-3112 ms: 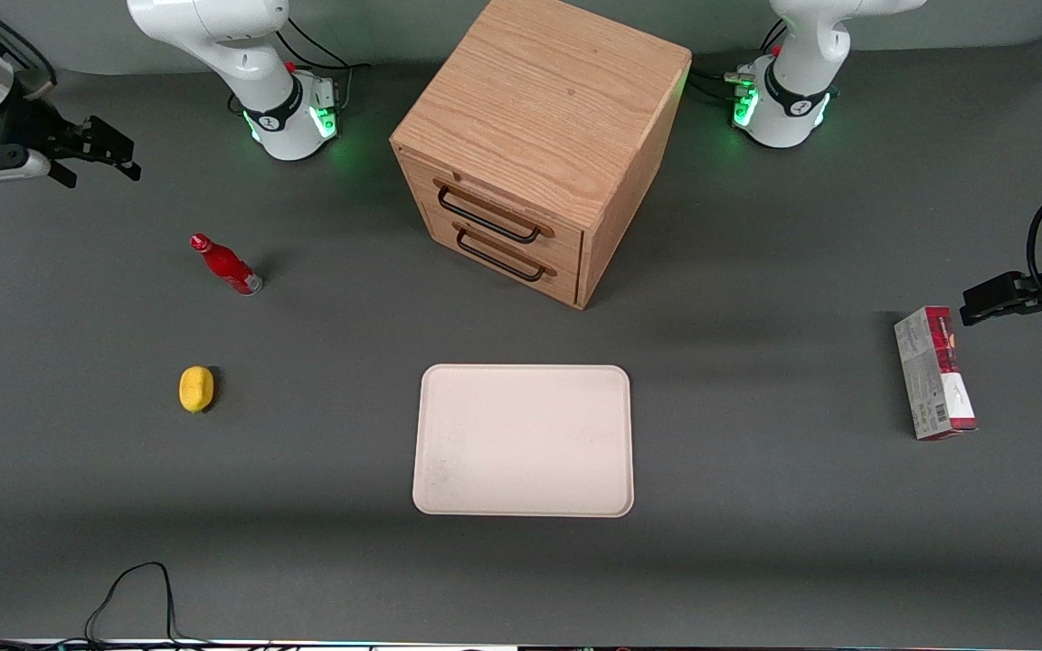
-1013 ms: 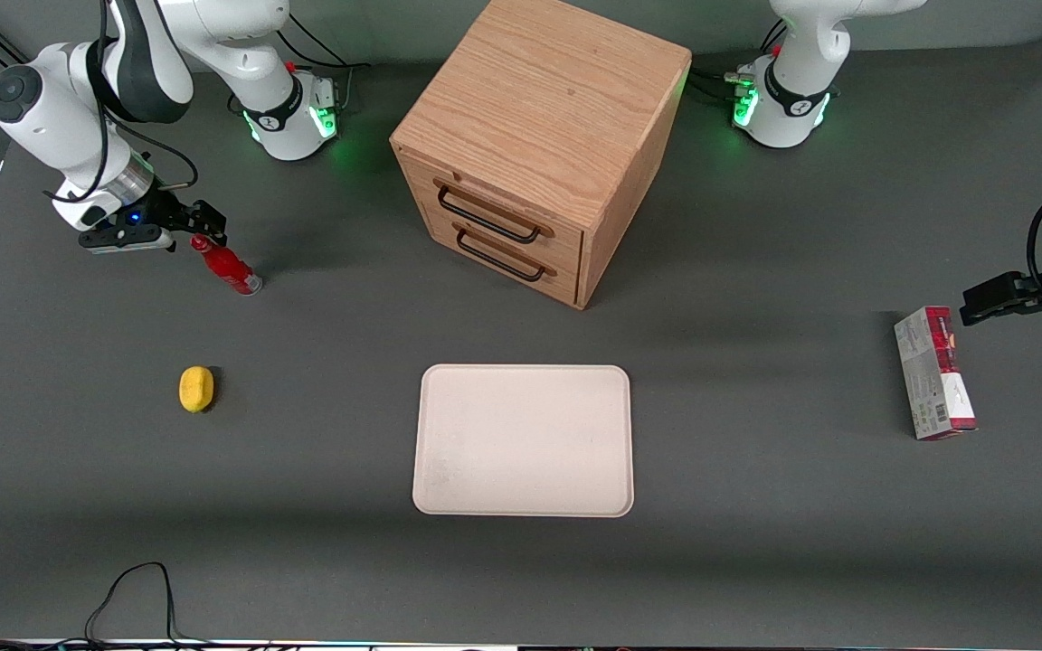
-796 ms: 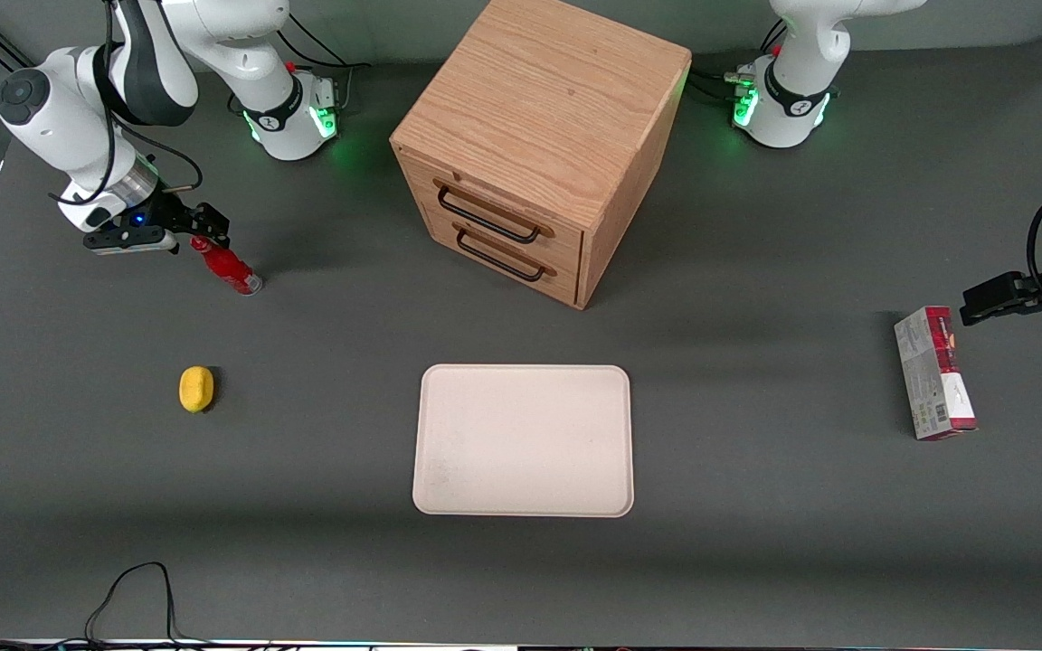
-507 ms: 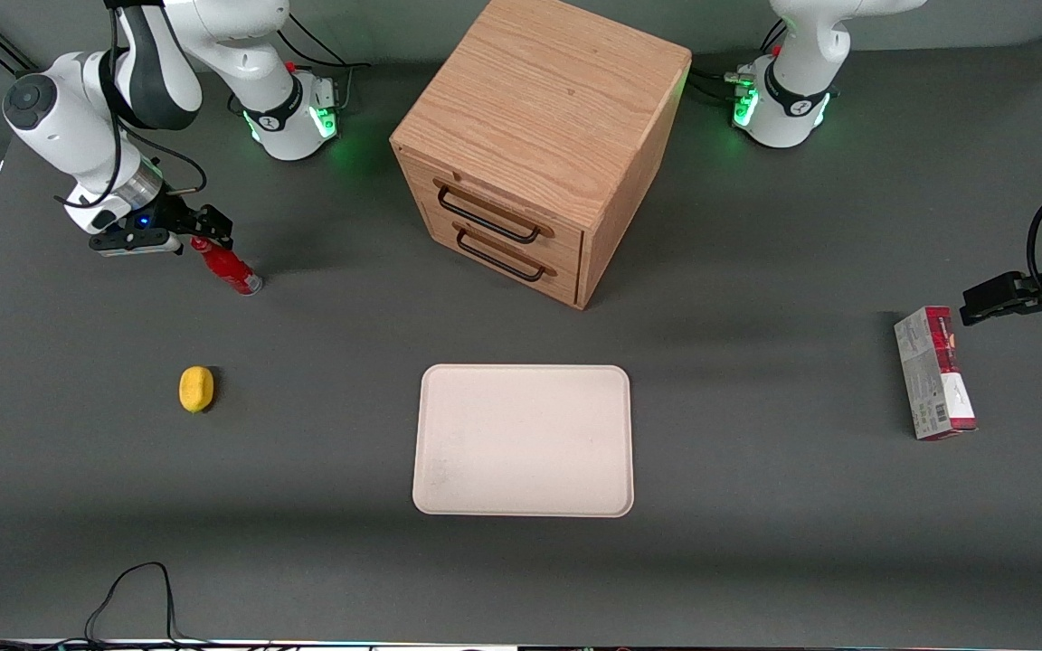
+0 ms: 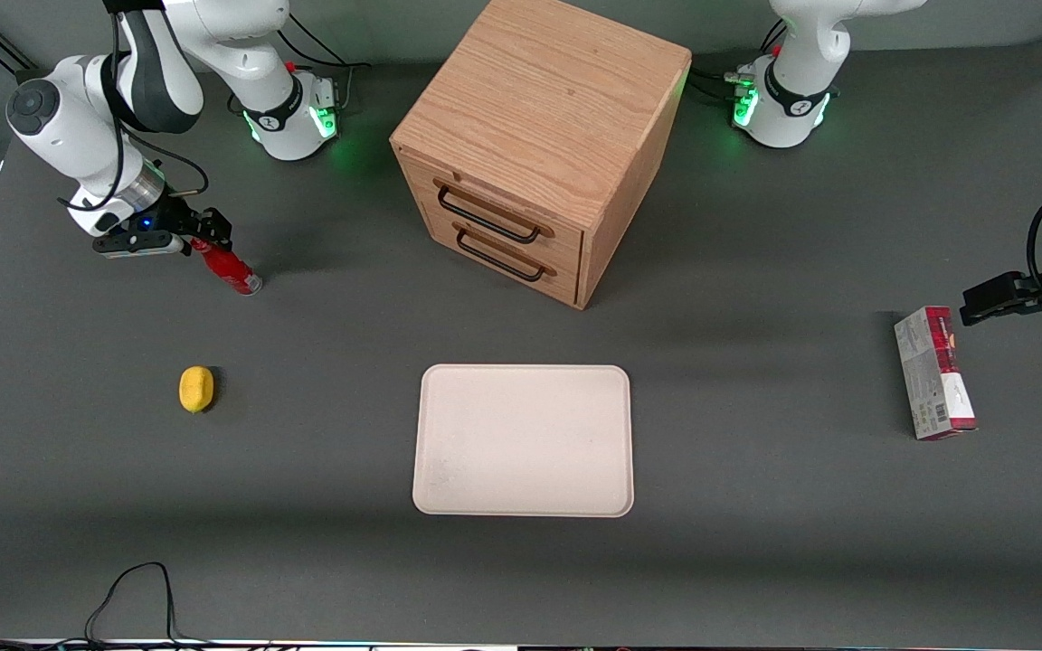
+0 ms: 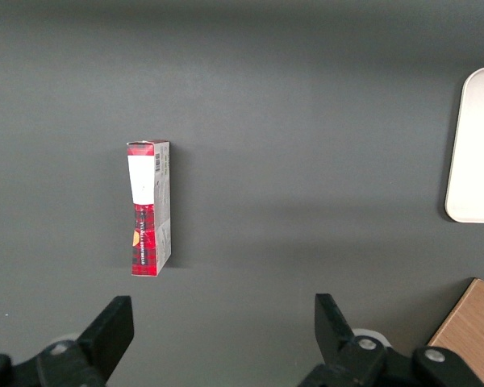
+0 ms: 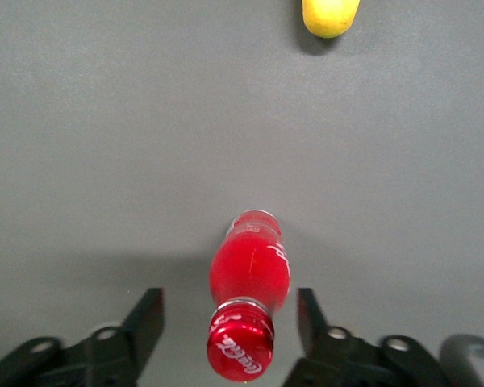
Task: Place coke bottle on tray
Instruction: 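Close the right gripper around the bottle's cap end, then lift the bottle and carry it toward the white tray, then lower the held bottle onto the white tray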
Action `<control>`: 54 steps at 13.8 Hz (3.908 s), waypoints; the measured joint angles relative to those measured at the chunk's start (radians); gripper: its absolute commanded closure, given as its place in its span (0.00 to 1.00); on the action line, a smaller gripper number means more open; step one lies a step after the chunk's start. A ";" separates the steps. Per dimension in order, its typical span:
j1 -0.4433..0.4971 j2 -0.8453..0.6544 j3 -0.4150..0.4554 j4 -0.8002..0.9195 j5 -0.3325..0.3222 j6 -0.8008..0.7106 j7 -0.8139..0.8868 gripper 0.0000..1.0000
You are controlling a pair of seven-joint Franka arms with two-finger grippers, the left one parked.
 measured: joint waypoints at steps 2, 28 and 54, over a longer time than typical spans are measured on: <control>0.000 0.002 0.000 0.000 0.000 -0.001 -0.001 0.82; 0.186 0.315 0.010 1.199 0.058 -0.932 -0.001 0.87; 0.449 1.297 0.183 1.963 0.080 -0.599 0.115 1.00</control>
